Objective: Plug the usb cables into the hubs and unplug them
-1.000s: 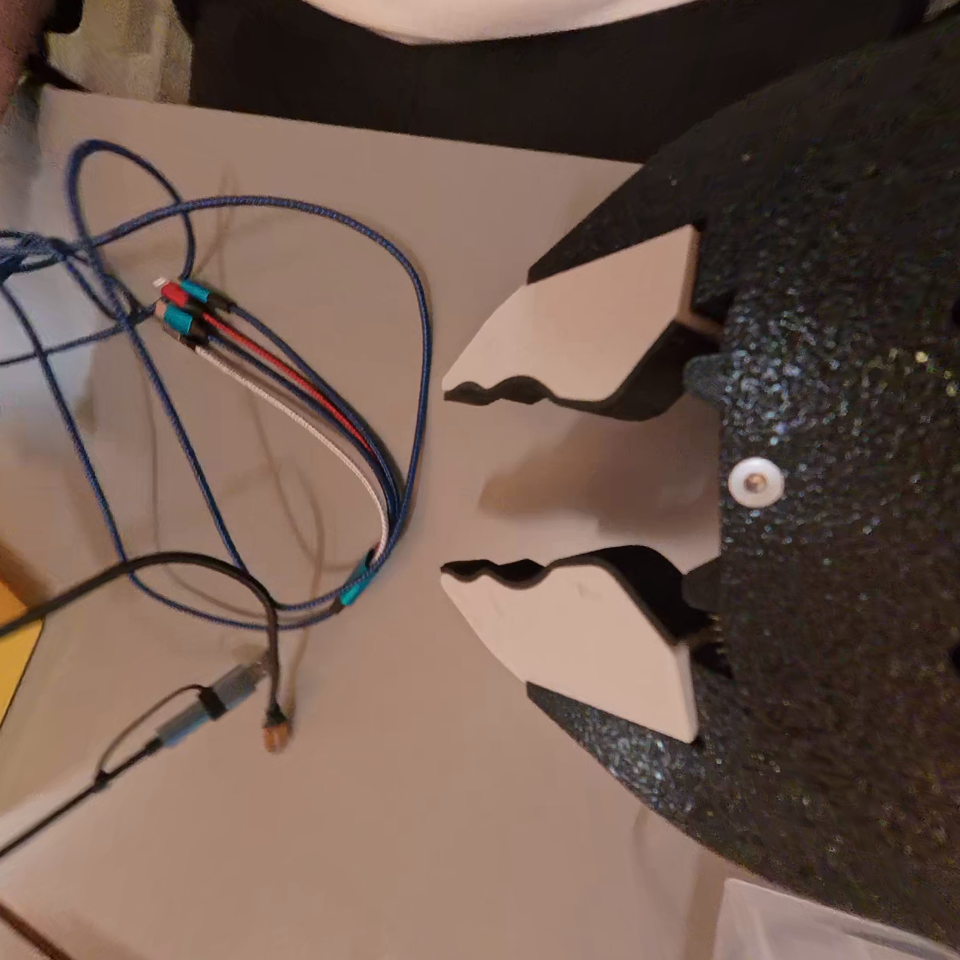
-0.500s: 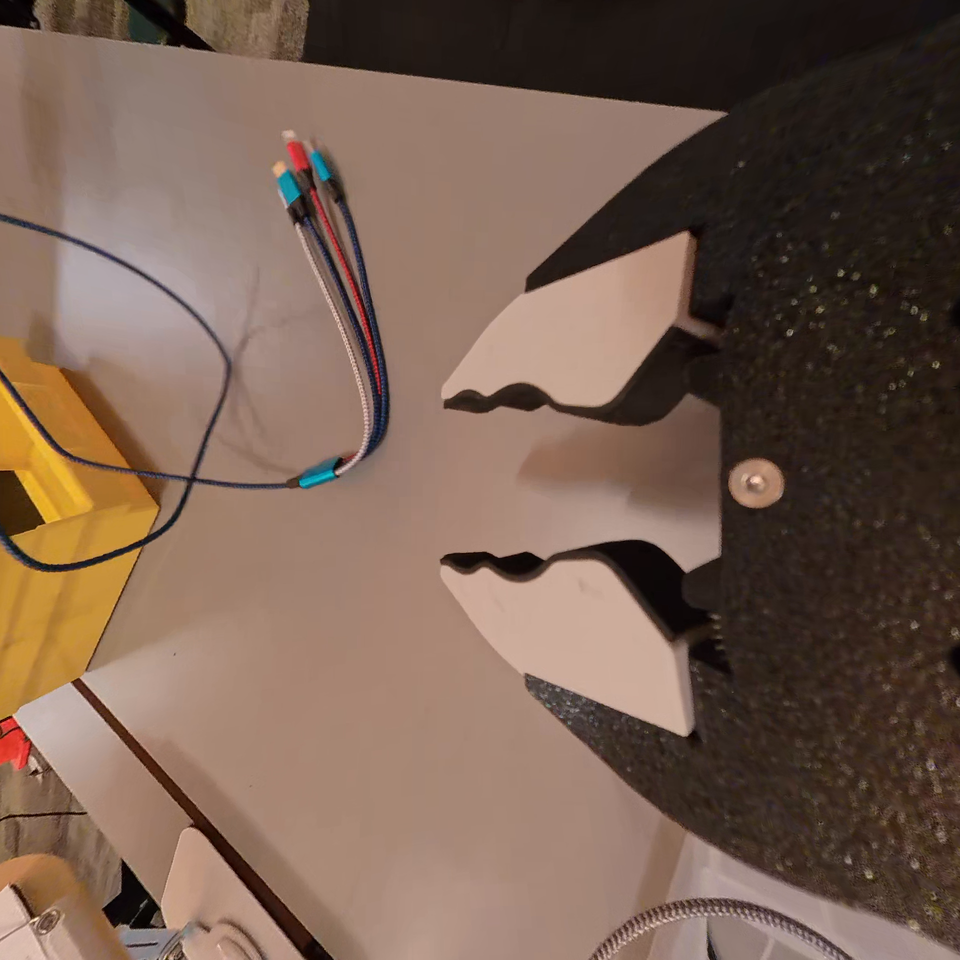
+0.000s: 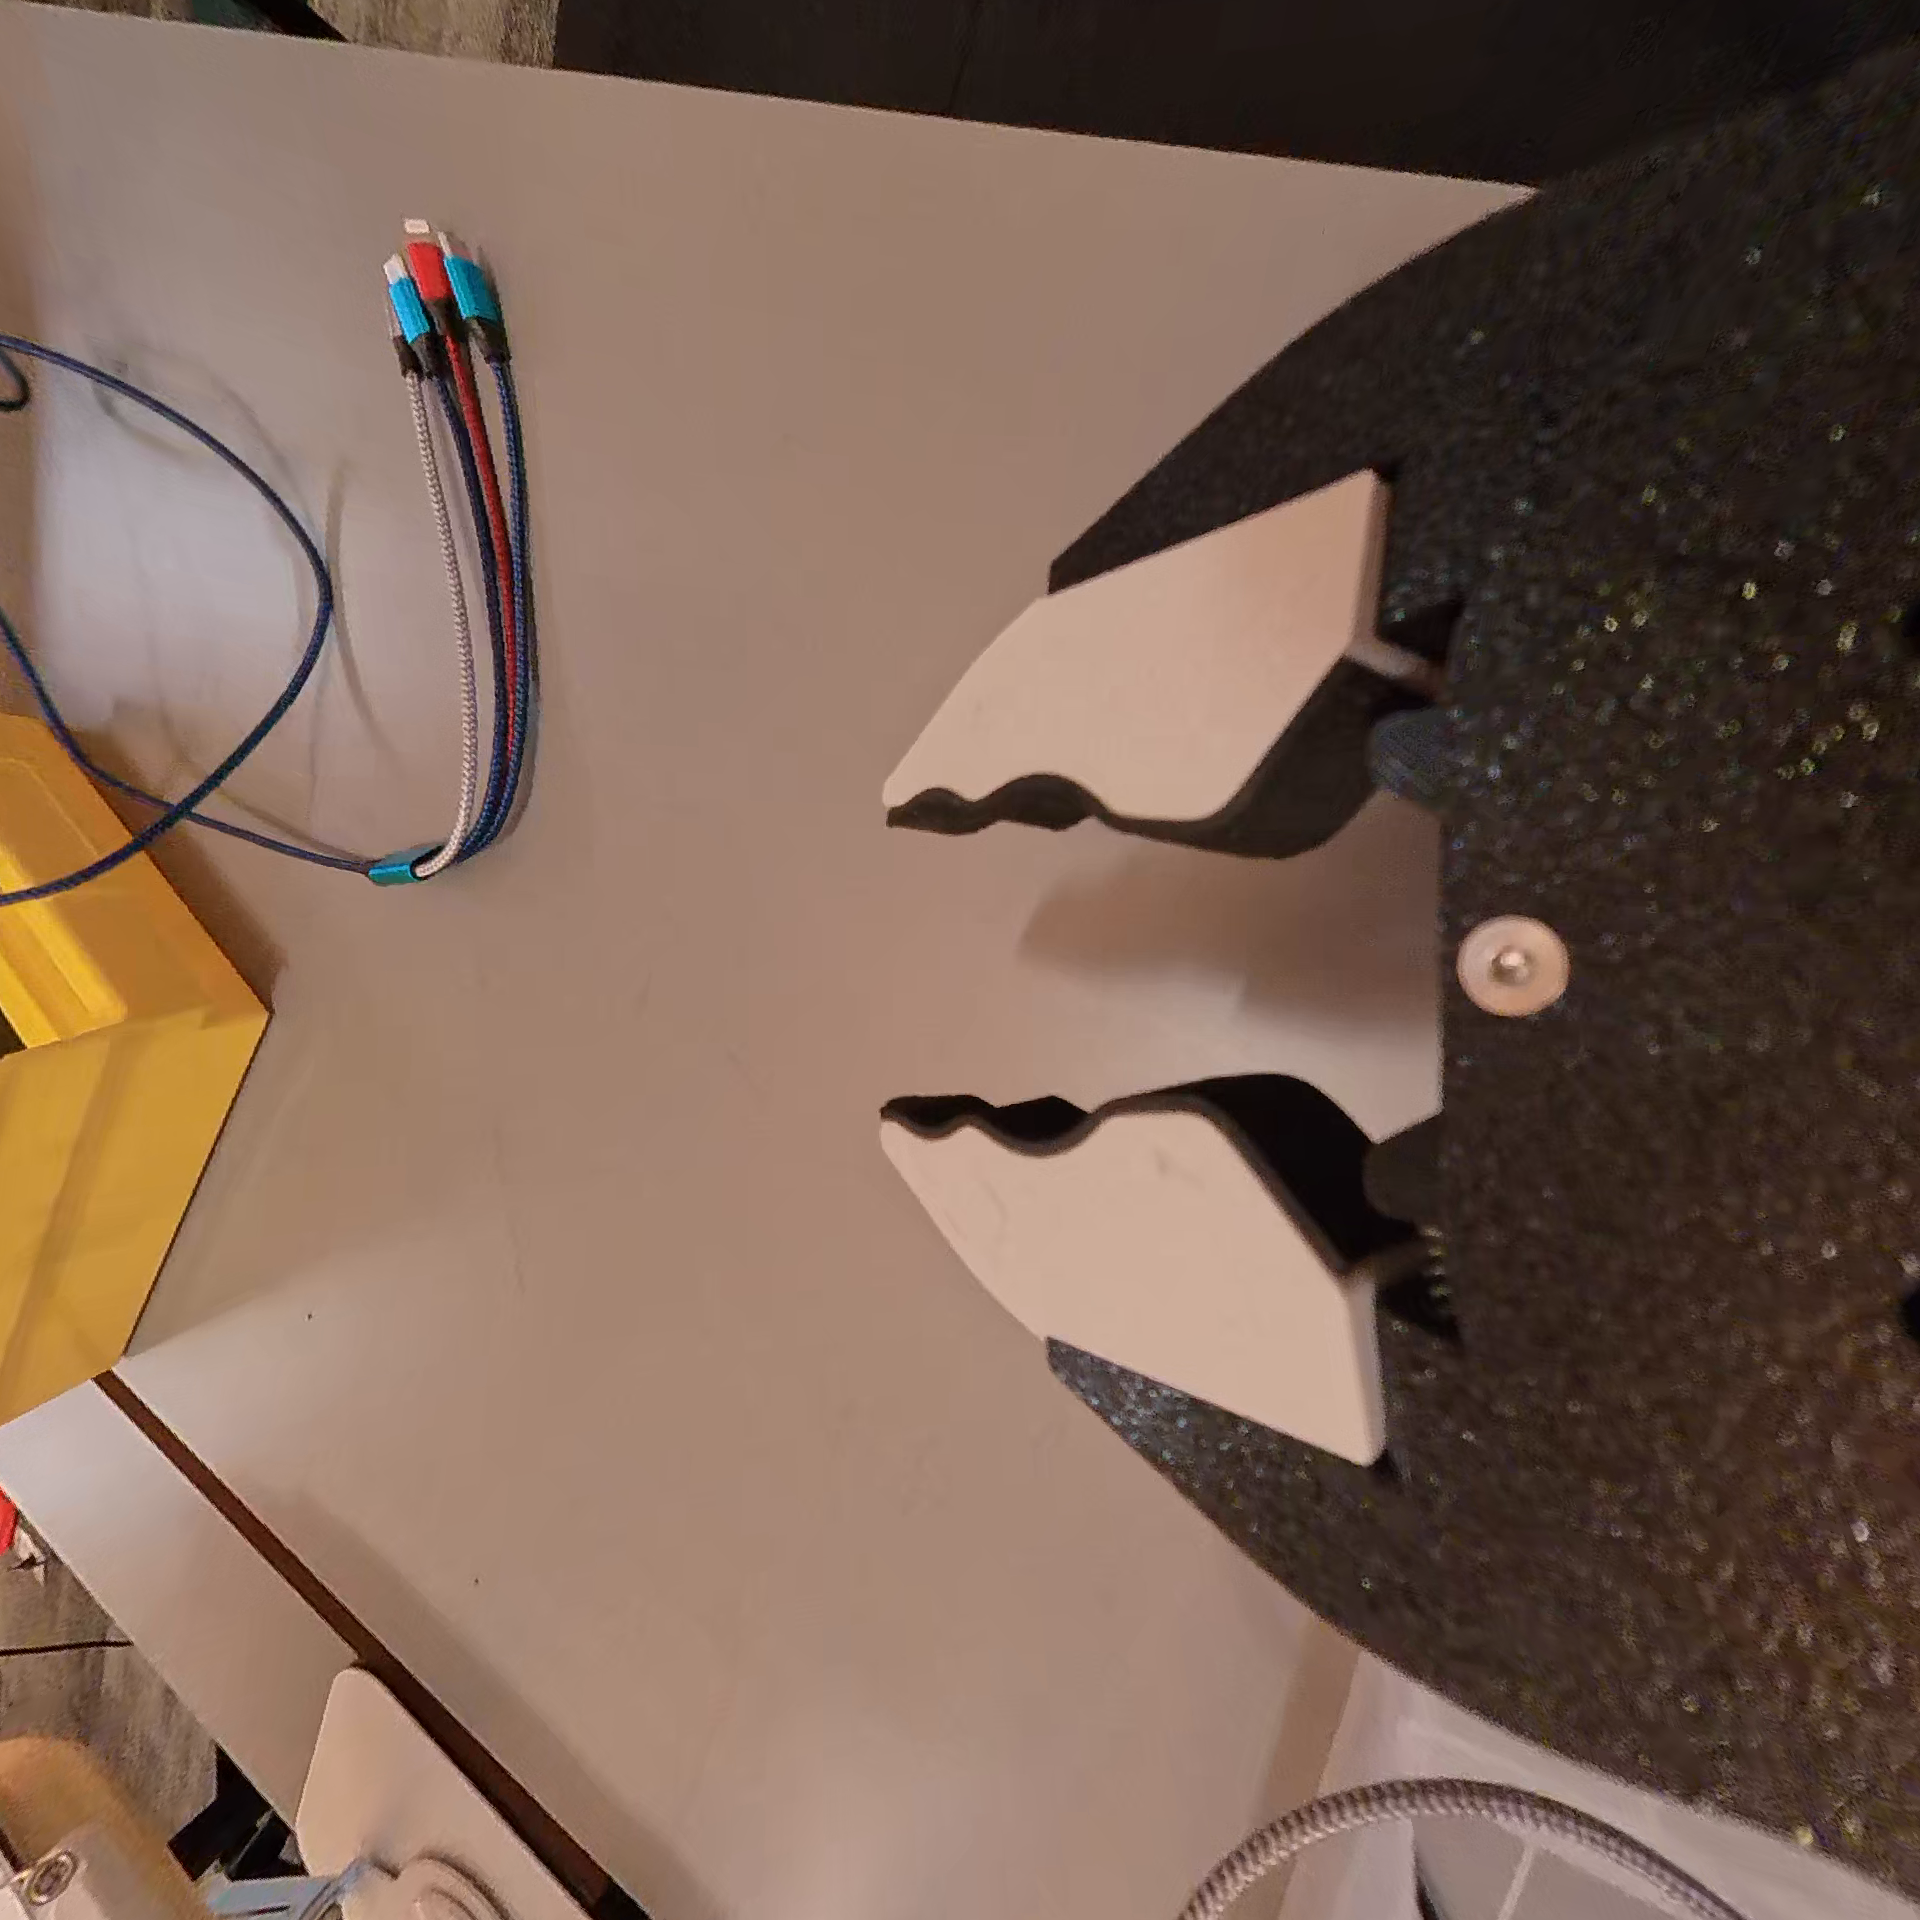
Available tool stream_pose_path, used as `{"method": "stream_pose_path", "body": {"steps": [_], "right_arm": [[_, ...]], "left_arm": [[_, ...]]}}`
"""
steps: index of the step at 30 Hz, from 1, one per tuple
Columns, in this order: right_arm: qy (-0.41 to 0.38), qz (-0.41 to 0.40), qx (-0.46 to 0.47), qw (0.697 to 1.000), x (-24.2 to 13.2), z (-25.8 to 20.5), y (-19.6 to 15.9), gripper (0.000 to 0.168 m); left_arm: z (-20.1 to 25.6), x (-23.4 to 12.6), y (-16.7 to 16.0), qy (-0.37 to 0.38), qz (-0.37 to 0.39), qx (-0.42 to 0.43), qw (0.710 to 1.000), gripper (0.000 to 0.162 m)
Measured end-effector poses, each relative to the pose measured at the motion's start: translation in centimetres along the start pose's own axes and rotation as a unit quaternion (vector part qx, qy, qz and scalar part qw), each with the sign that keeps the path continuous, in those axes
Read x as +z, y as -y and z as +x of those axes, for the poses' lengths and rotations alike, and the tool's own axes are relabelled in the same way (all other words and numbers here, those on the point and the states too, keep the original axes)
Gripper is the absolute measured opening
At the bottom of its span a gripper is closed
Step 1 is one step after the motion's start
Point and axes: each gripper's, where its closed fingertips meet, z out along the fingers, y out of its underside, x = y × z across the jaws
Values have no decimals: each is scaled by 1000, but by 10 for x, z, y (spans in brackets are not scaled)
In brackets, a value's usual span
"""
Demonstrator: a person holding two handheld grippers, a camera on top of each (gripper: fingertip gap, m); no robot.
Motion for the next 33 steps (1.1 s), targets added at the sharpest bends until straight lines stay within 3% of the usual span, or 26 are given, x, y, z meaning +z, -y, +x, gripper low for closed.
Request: {"method": "stream_pose_path", "body": {"steps": [8,13,17,19,22,25,27,30,33], "right_arm": [[-26,-118,39,992,66,-1,-55,37],[79,-197,56,976,107,-43,-98,39],[135,-343,-29,929,111,-60,-153,44],[132,-395,-79,906,105,-51,-170,60],[72,-395,-104,910,99,-18,-162,68],[38,-345,-70,935,85,6,-134,91],[69,-275,-5,959,75,4,-108,96],[101,-200,102,969,57,6,-77,104],[112,-192,157,962,31,-12,-52,106]], "left_arm": [[-2,19,22,-29,-8,18,999,48],[-1,33,42,-56,-3,29,998,47],[-1,42,53,-73,2,31,997,47],[0,46,53,-81,-1,35,996,47],[0,48,49,-80,-10,41,996,47],[-7,45,45,-65,-11,42,997,47],[-10,41,48,-63,6,25,998,47],[-15,37,53,-64,30,-2,997,48],[-19,33,54,-60,38,-14,997,48]]}}
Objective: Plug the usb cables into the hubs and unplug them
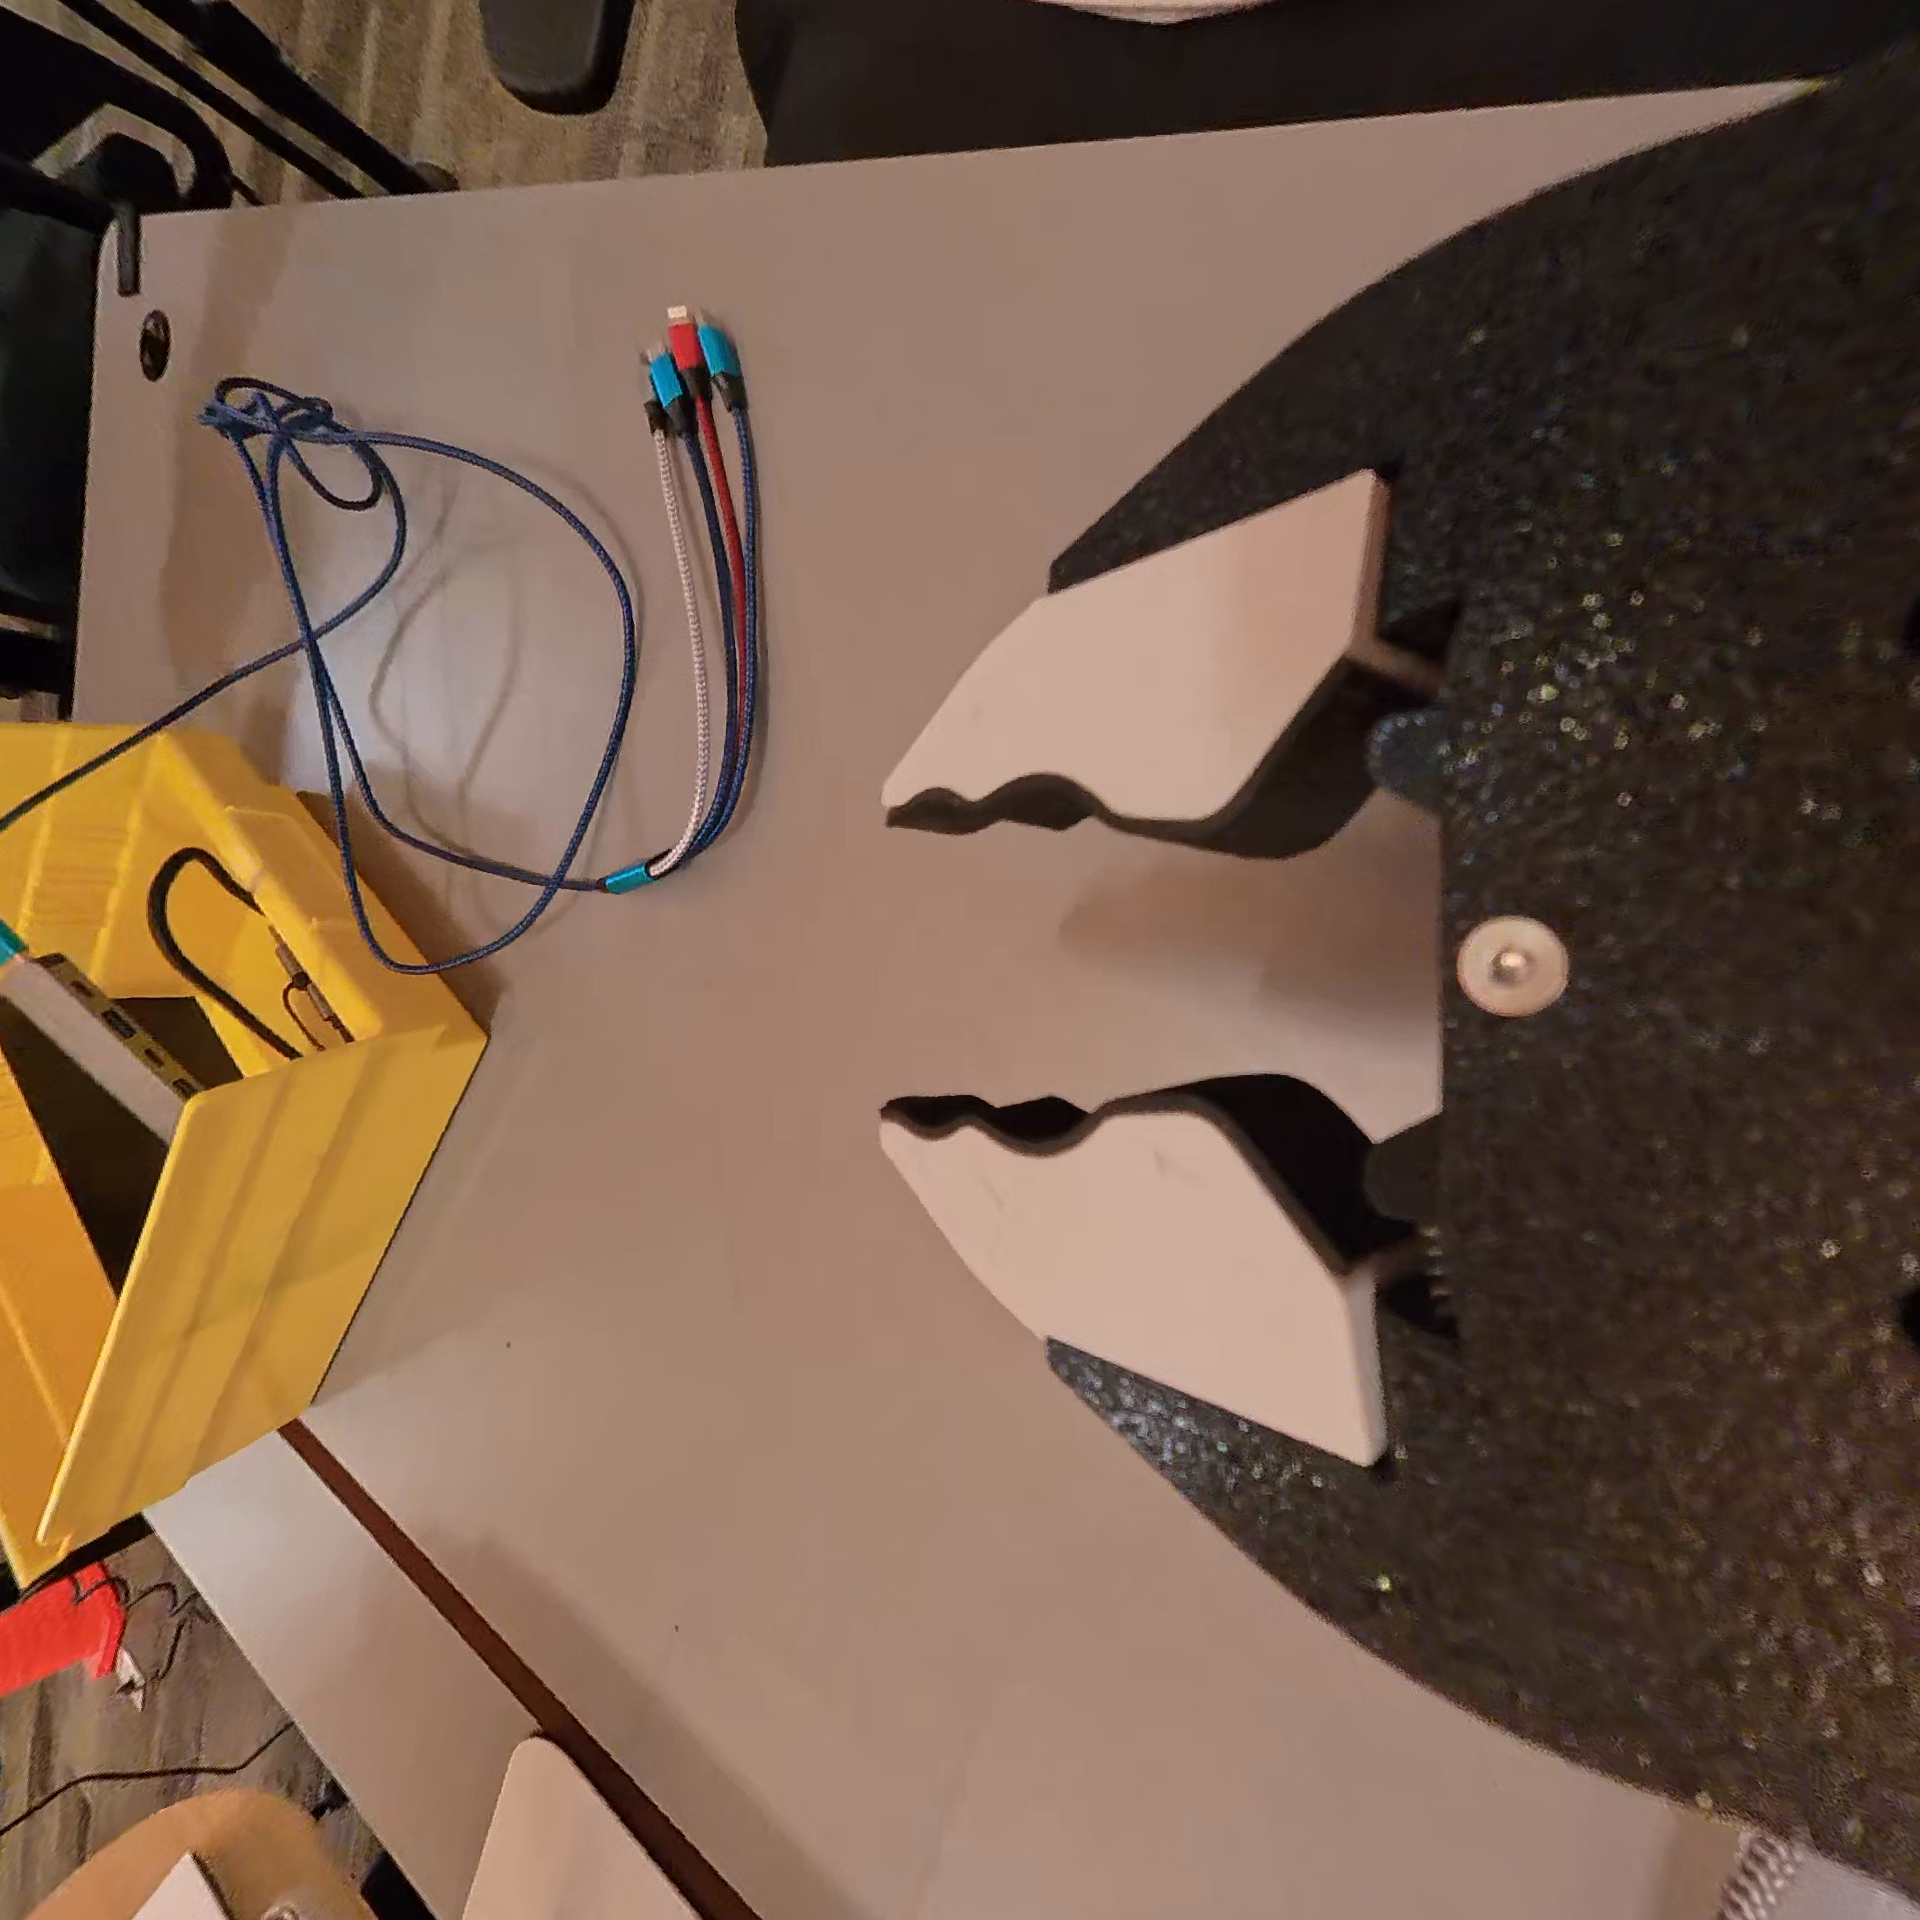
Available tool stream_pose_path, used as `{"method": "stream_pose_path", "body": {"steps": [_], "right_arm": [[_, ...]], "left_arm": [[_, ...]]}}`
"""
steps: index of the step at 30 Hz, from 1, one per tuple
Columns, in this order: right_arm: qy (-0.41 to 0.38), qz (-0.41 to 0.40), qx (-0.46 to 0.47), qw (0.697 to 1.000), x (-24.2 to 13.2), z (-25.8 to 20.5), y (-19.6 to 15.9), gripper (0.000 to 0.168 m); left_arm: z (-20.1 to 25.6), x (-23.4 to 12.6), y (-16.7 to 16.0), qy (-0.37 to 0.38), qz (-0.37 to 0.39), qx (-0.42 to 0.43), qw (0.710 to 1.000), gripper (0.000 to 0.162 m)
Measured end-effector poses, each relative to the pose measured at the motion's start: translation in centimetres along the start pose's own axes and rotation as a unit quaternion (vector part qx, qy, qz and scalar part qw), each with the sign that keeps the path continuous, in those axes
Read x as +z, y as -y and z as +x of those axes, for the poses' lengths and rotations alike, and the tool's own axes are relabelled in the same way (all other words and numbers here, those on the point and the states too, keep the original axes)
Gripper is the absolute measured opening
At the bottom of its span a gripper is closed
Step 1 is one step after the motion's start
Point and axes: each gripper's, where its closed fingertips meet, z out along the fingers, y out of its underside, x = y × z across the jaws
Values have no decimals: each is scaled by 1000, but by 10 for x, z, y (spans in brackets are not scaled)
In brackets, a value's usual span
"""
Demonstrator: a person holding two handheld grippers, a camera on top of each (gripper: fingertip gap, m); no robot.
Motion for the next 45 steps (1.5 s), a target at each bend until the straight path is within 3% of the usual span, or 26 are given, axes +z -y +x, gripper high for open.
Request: {"method": "stream_pose_path", "body": {"steps": [3,6,9,13,20,28,32,36,45], "right_arm": [[64,-10,-50,997,-11,-103,-13,106],[33,-68,-81,994,4,-184,-53,106],[7,-110,-73,991,26,-237,-81,106],[-16,-162,-62,985,59,-269,-105,106],[-96,-204,-64,972,84,-247,-125,103],[-231,-219,-97,943,56,-195,-134,116],[-297,-167,-100,935,39,-167,-129,119],[-295,-167,-72,938,34,-150,-150,122],[-278,-107,-58,953,22,-119,-157,128]], "left_arm": [[-6,-1,-1,25,-8,4,1000,49],[-8,2,-2,46,-23,6,999,52],[-5,7,1,44,-20,0,999,54],[1,10,1,39,-31,3,999,57],[13,3,18,47,-22,37,998,58],[21,-4,27,36,-10,45,998,59],[20,-4,26,34,-12,47,998,59],[17,-5,22,34,-16,40,998,59],[8,-5,12,36,-20,20,999,59]]}}
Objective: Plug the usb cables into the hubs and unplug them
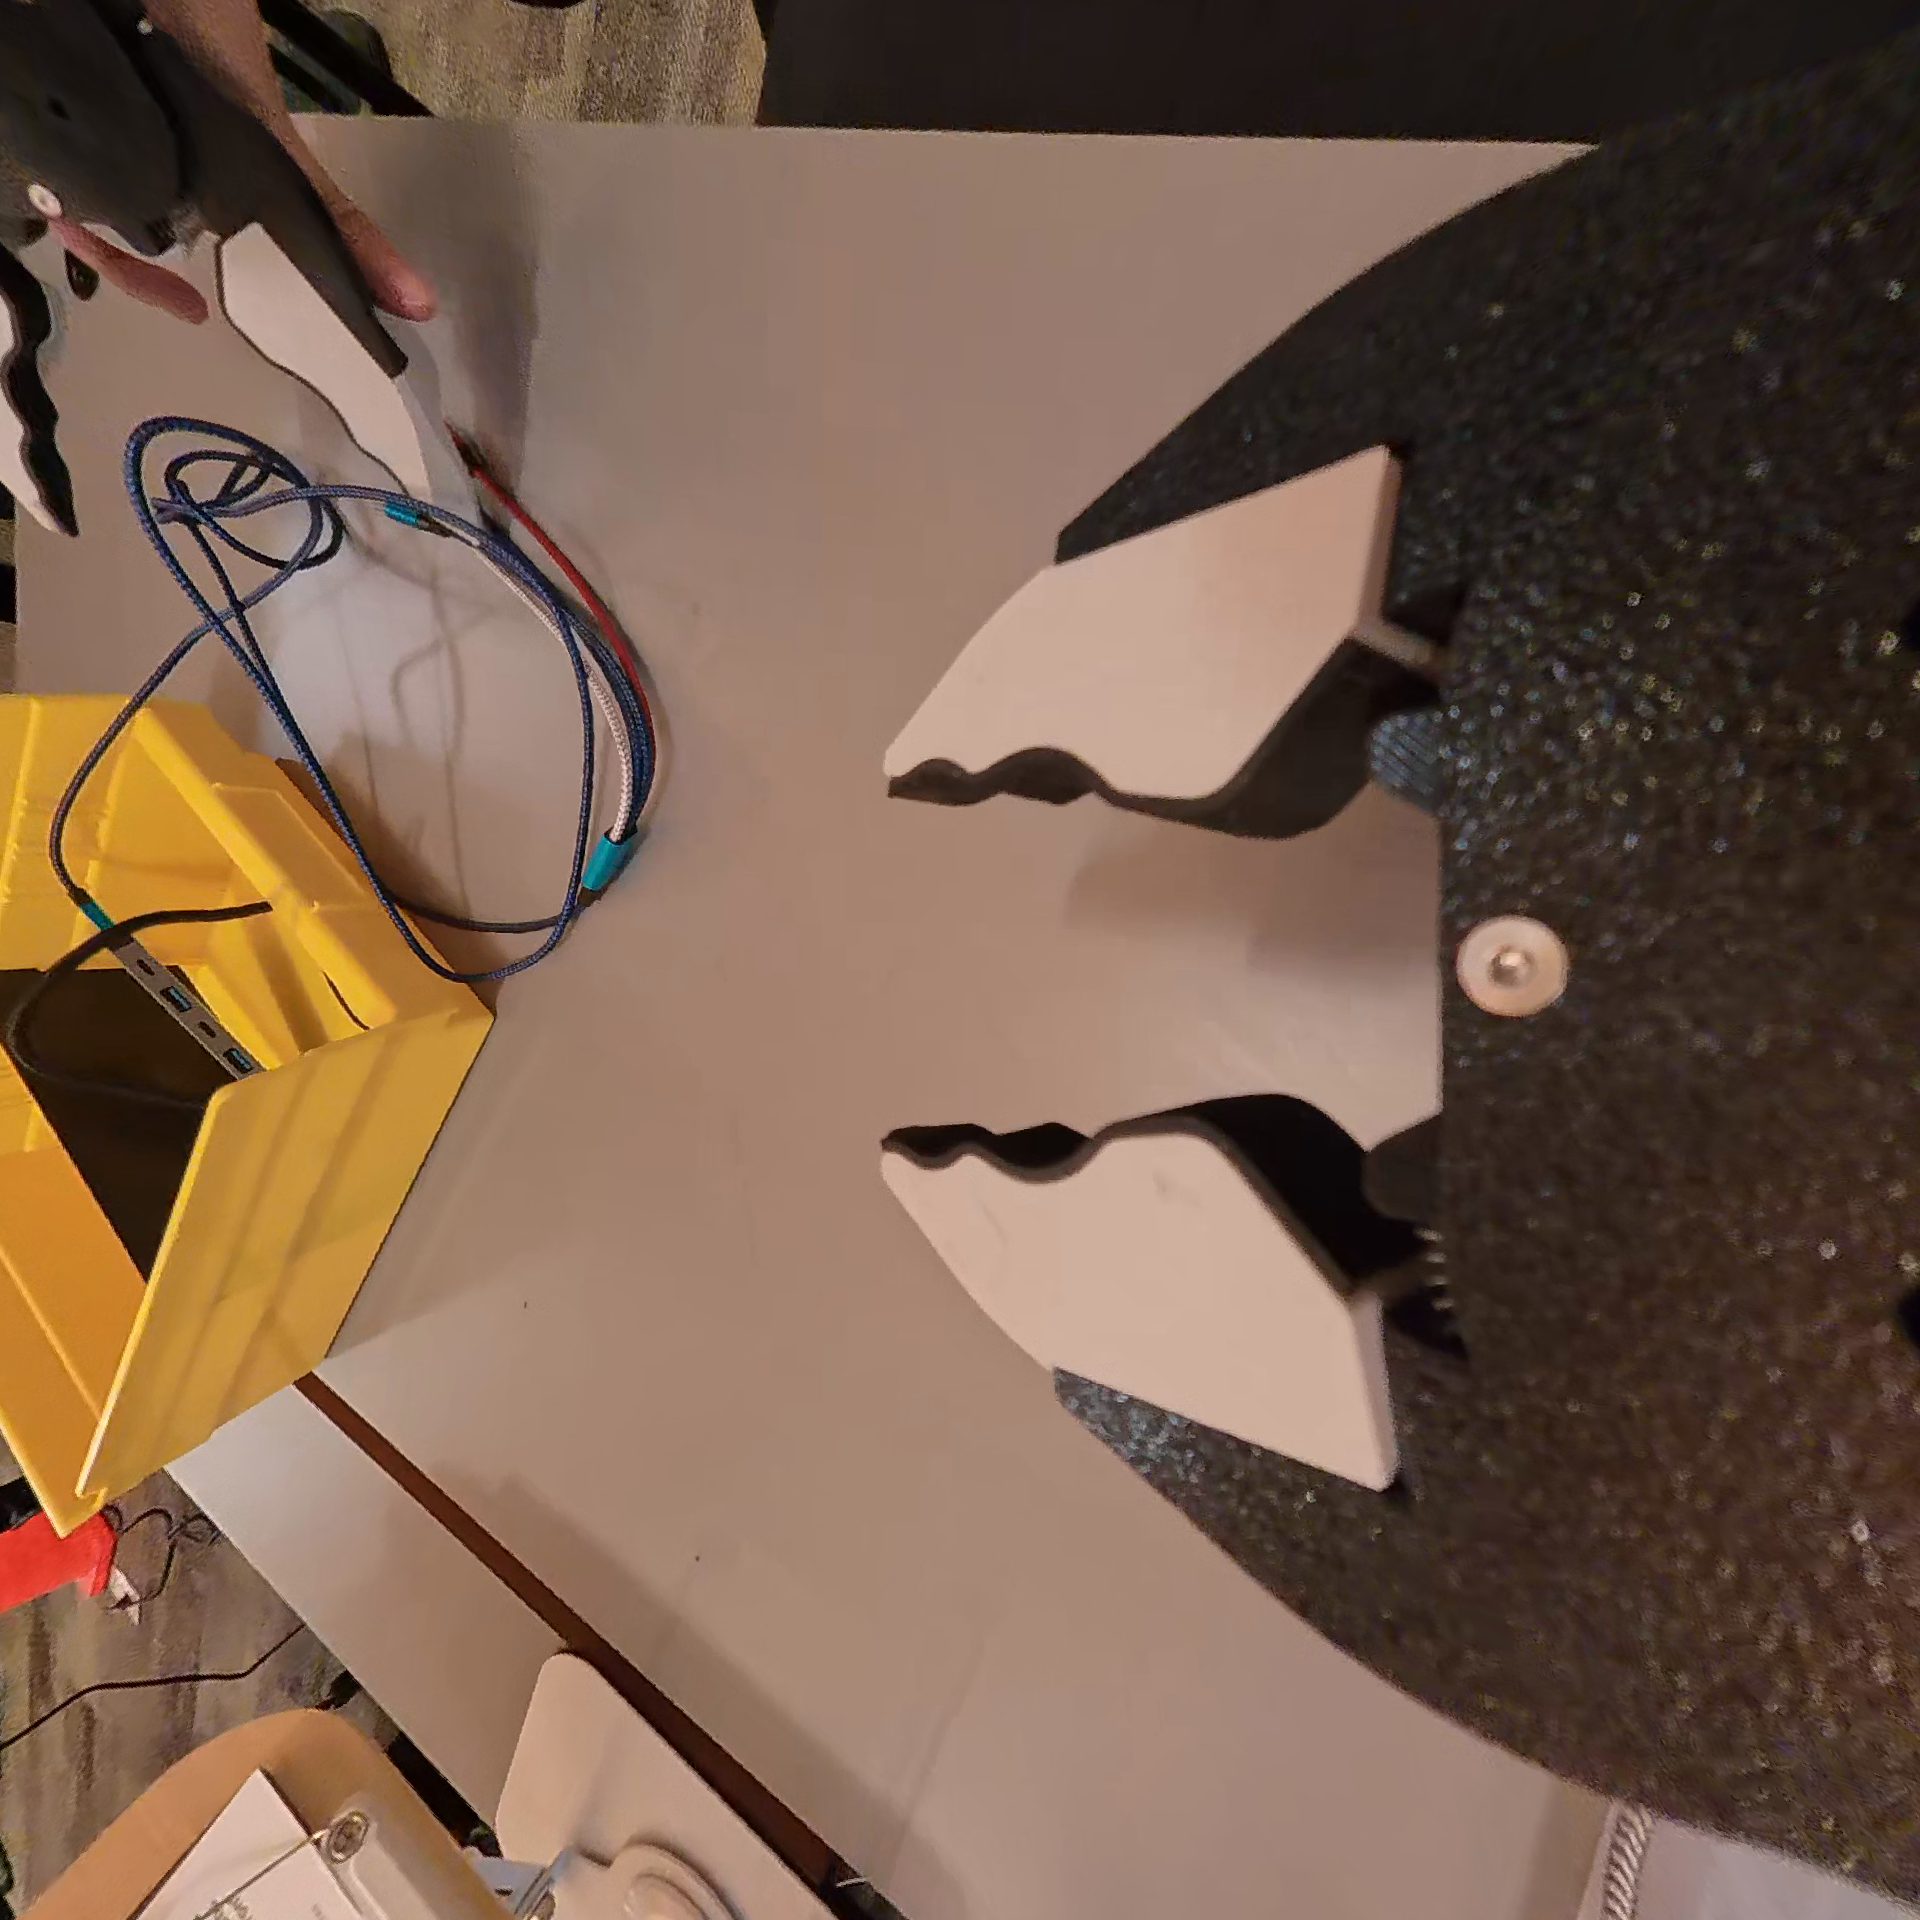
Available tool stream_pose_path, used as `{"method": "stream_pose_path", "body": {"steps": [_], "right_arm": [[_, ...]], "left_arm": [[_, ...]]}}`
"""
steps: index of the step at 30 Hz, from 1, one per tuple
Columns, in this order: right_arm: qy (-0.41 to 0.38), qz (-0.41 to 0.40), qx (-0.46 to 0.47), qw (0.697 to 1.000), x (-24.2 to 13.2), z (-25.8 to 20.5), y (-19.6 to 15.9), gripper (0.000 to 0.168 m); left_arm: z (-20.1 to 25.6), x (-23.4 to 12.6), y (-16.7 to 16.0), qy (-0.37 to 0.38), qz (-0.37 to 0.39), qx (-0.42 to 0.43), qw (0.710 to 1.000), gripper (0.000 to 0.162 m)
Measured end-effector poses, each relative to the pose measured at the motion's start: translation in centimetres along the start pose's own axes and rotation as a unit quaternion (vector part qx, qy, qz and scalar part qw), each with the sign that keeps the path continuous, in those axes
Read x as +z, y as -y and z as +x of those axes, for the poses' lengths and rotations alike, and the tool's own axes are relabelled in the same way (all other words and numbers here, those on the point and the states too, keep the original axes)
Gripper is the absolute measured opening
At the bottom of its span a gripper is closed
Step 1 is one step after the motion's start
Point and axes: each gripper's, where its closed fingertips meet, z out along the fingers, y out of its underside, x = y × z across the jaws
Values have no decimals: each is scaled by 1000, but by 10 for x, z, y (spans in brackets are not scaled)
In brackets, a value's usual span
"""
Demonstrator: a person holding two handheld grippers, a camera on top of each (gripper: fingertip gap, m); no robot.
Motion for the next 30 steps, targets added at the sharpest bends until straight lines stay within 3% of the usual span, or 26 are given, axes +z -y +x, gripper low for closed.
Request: {"method": "stream_pose_path", "body": {"steps": [7,12,16,25,30], "right_arm": [[100,14,-46,994,6,2,-3,98],[166,-5,-35,985,16,-5,-4,101],[205,-64,-30,976,23,-13,-15,105],[362,-103,3,926,-5,-39,-10,122],[377,-120,2,918,-5,-50,-9,129]], "left_arm": [[0,2,-4,-3,-7,0,1000,59],[0,3,-8,-5,-14,0,1000,59],[0,4,-10,-10,-18,-4,1000,59],[1,6,-16,-18,-30,-6,999,59],[3,8,-18,-22,-36,-5,999,60]]}}
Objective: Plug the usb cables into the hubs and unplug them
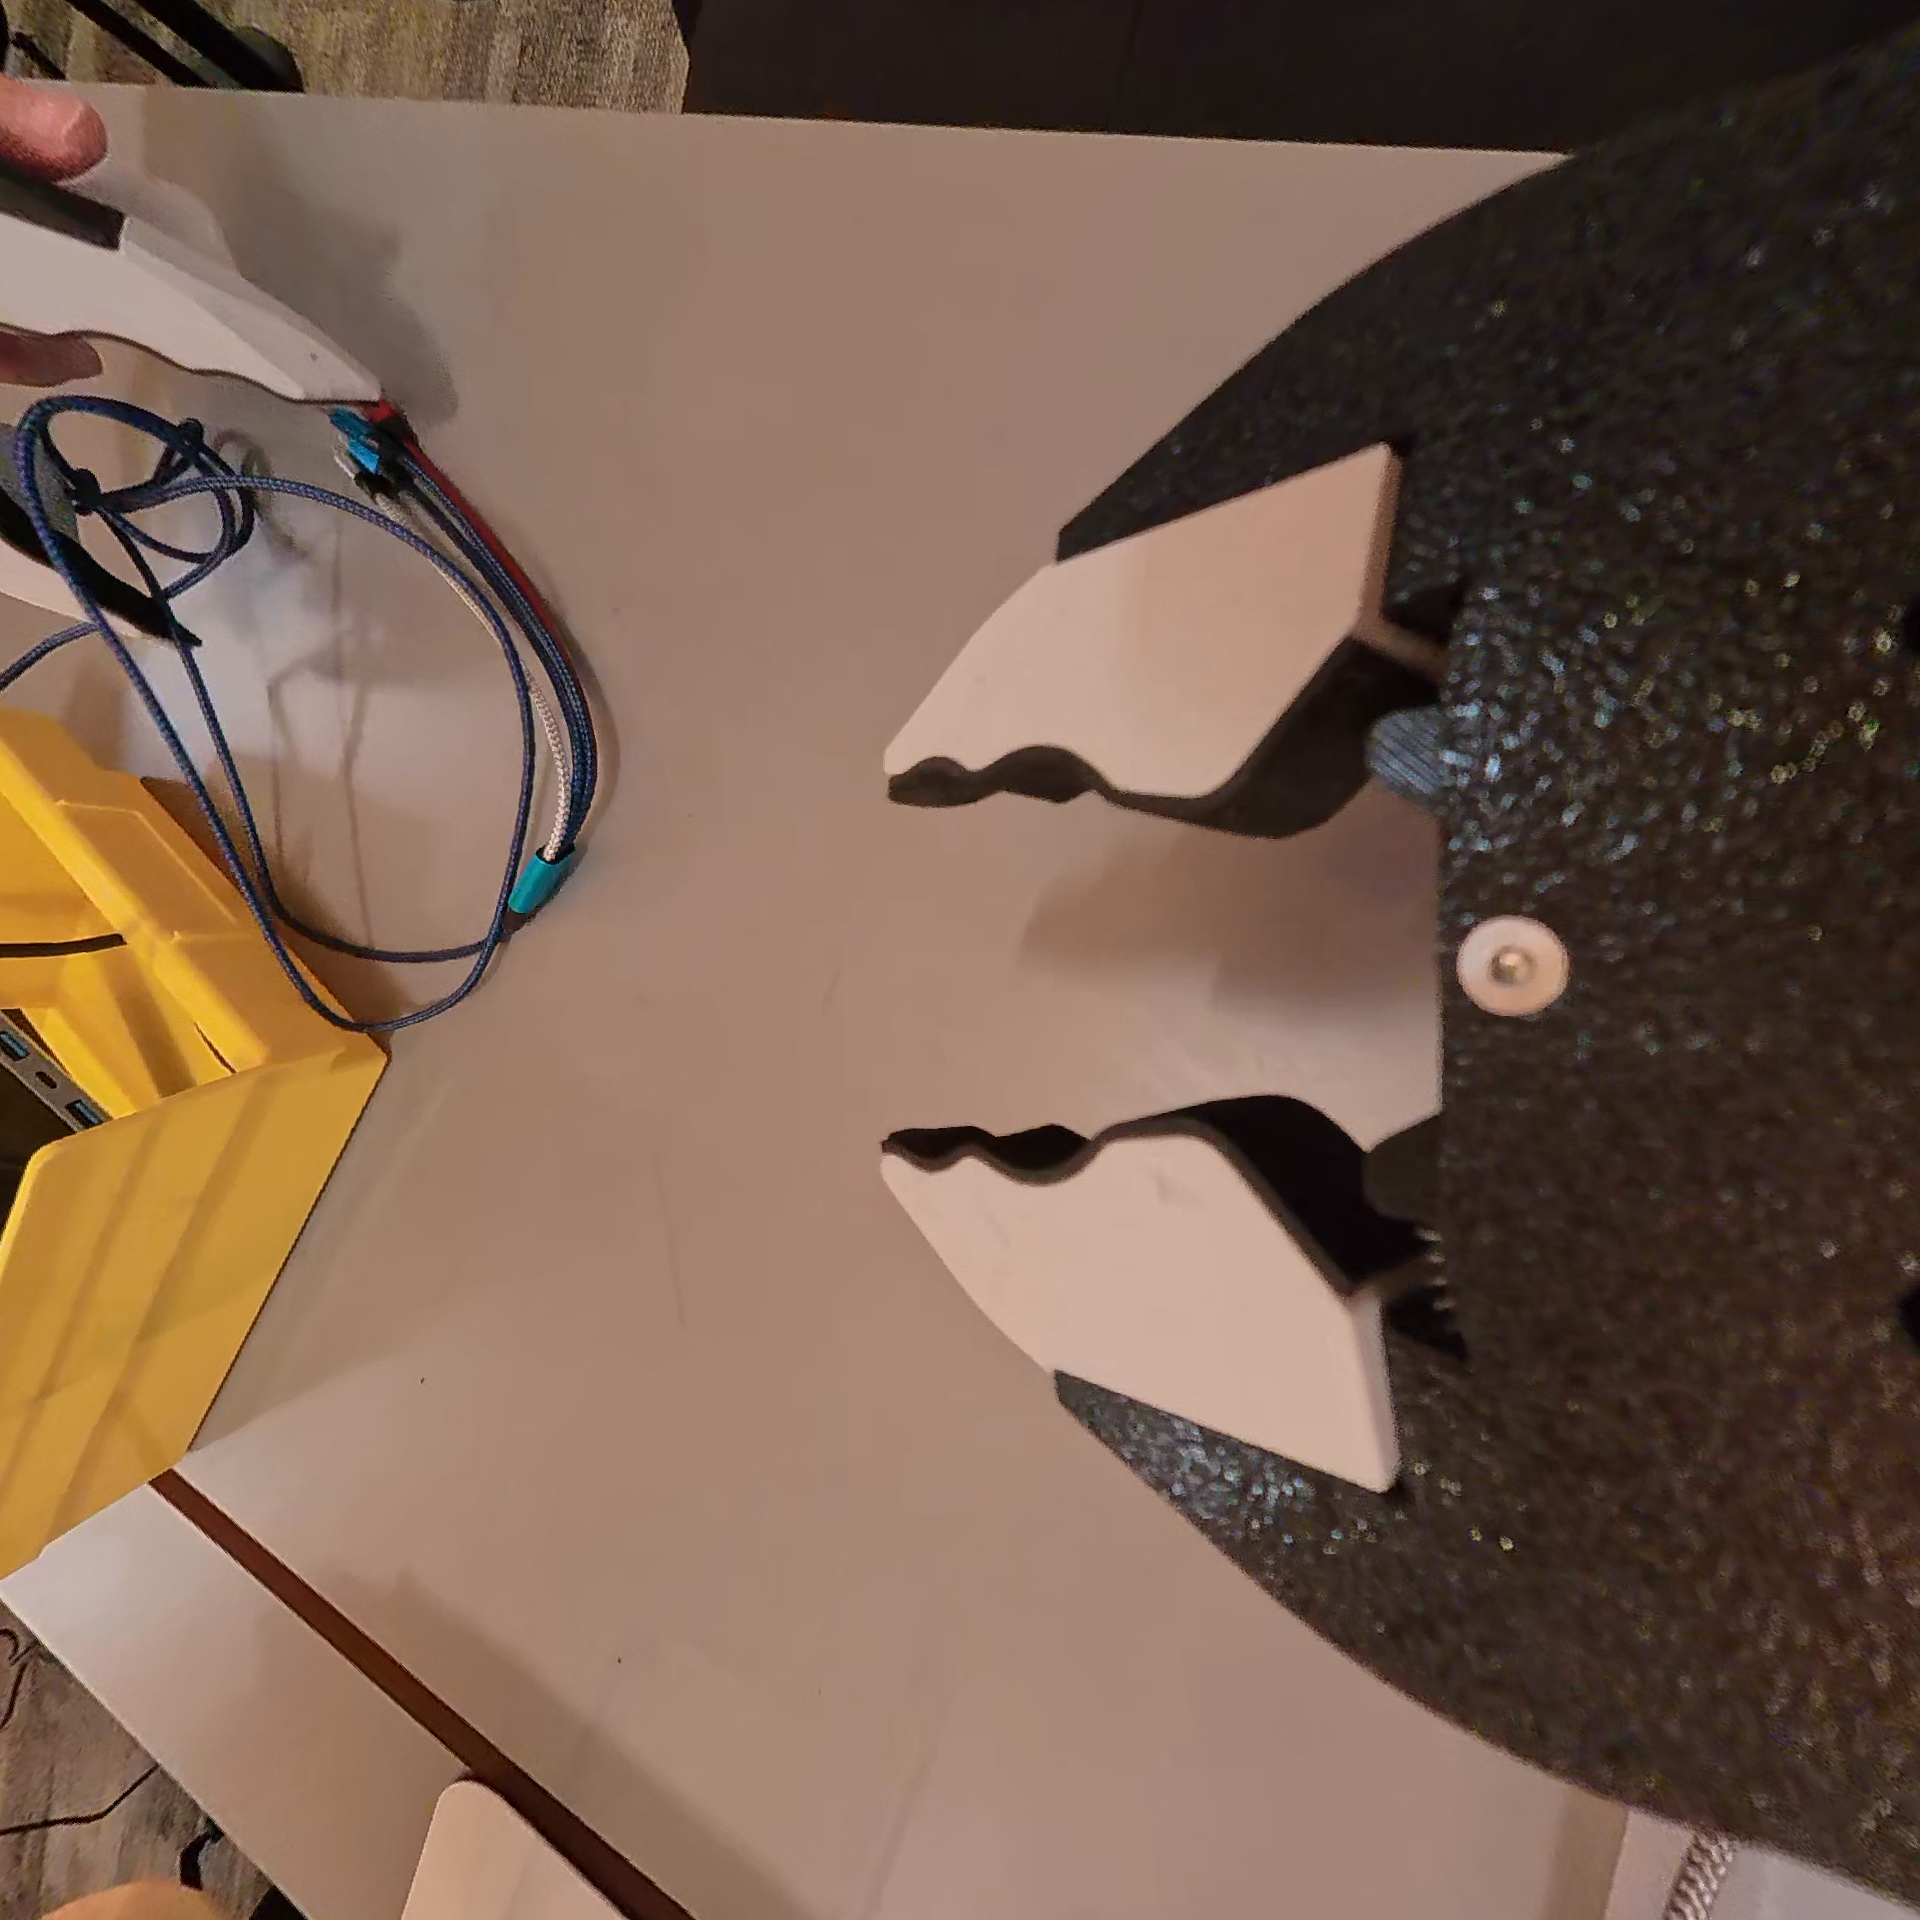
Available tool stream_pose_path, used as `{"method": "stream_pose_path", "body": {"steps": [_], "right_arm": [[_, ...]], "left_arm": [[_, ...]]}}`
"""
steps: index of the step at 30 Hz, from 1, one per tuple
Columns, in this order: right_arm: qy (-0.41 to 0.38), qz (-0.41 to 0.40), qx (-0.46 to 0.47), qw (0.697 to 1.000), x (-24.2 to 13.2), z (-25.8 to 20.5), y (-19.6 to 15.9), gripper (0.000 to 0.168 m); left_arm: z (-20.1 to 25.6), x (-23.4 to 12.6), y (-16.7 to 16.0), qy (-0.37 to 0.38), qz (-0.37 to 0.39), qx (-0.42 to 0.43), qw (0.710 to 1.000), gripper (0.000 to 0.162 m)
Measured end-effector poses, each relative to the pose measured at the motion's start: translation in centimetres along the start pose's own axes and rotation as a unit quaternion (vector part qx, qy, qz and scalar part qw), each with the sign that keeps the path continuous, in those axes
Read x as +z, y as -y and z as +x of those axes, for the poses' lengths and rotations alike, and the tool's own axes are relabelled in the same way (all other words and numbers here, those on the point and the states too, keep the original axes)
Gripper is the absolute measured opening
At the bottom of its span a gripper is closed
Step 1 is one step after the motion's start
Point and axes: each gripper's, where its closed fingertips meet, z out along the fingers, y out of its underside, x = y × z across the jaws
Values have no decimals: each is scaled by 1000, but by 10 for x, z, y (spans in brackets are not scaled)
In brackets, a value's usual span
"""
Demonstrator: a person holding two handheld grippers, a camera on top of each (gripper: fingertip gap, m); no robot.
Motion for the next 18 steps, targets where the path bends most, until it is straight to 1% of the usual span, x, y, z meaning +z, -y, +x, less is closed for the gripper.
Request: {"method": "stream_pose_path", "body": {"steps": [2,5,6,10,11,12,13,14,15,16,17,18], "right_arm": [[-17,-14,-13,1000,5,-4,-1,132],[-66,-68,-46,994,16,-2,-14,137],[-66,-74,-50,994,18,-4,-15,145],[-67,-58,-55,995,19,-5,-12,143],[-68,-55,-53,995,18,-4,-11,139],[-69,-52,-49,995,16,-4,-11,129],[-64,-47,-49,996,15,-4,-9,113],[-62,-39,-53,996,14,-4,-6,100],[-65,-31,-55,996,15,-3,-3,96],[-57,-23,-58,996,16,-5,0,89],[-42,-15,-62,997,18,-9,4,75],[-33,-6,-64,997,19,-12,7,65]], "left_arm": [[1,1,-1,-1,-4,0,1000,60],[1,2,-1,-2,-5,1,1000,60],[1,2,-1,-2,-4,1,1000,60],[1,2,-2,-2,-5,1,1000,60],[1,2,-1,-3,-5,1,1000,60],[1,2,-1,-3,-4,1,1000,60],[1,1,-1,-3,-4,2,1000,60],[1,1,-1,-3,-3,2,1000,60],[1,1,-1,-2,-3,2,1000,60],[1,1,-1,-2,-4,2,1000,60],[1,2,-1,-3,-3,2,1000,60],[2,2,-1,-3,-4,3,1000,60]]}}
